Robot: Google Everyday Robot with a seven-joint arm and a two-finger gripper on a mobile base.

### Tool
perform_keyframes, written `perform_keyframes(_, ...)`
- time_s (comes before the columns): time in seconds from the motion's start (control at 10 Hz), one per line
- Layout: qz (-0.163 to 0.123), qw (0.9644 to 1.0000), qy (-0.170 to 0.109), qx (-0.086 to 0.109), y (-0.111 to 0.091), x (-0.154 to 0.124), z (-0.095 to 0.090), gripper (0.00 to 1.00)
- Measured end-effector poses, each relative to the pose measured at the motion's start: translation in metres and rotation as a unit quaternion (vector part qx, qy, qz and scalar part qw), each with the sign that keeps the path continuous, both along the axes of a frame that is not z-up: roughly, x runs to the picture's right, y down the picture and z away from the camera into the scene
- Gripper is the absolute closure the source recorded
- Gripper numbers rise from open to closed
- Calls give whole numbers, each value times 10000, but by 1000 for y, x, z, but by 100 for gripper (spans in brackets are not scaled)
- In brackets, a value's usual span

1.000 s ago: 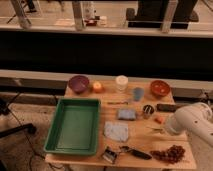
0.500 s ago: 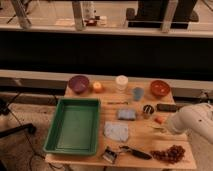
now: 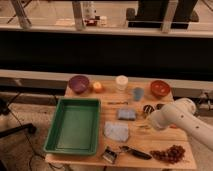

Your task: Place banana in tray

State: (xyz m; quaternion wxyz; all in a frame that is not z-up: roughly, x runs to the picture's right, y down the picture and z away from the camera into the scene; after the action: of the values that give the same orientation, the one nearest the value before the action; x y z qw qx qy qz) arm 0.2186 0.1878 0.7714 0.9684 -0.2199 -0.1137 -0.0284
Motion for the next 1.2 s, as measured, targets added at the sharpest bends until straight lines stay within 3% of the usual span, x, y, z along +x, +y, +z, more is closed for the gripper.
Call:
perform_keyframes(0.3, -587, 9970, -481, 159, -11, -57, -11, 100)
perform_keyframes(0.6, -1103, 9896, -863, 339, -26, -89, -29, 100)
perform_keyframes(0.8, -1285, 9859, -993, 408, -35, -101, -37, 100)
perform_keyframes(1.1, -1601, 9786, -1227, 405, -38, -135, -36, 100)
perform_keyframes(1.2, -1780, 9741, -1350, 356, -37, -156, -32, 100)
